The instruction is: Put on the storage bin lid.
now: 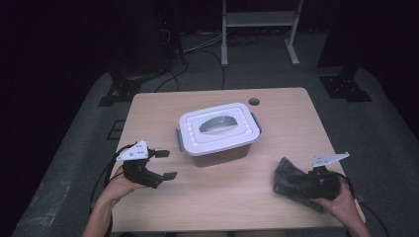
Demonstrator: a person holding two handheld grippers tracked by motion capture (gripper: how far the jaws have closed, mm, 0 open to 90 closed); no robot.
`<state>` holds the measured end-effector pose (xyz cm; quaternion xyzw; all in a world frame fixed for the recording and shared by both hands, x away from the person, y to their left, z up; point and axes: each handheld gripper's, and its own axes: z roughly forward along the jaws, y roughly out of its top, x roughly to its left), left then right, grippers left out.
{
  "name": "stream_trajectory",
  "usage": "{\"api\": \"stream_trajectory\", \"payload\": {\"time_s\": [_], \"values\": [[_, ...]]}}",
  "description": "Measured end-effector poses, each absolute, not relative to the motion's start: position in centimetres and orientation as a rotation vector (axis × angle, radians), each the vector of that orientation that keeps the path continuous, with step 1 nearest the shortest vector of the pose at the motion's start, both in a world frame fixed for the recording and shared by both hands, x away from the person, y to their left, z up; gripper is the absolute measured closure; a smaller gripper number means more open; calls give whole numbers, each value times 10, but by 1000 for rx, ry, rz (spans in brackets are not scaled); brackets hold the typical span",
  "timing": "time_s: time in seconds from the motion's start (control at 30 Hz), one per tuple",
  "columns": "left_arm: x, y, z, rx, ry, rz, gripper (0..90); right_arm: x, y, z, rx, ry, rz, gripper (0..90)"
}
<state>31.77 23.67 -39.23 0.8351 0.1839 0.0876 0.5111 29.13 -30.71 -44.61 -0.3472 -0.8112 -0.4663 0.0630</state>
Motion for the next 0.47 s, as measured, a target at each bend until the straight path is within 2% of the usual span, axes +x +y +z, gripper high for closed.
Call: {"api": "stream_trajectory", "payload": {"time_s": [0.47], "values": [[313,236,-407,2011,456,208,138,292,-308,-449,-1049,-2439,-1414,357]]}}
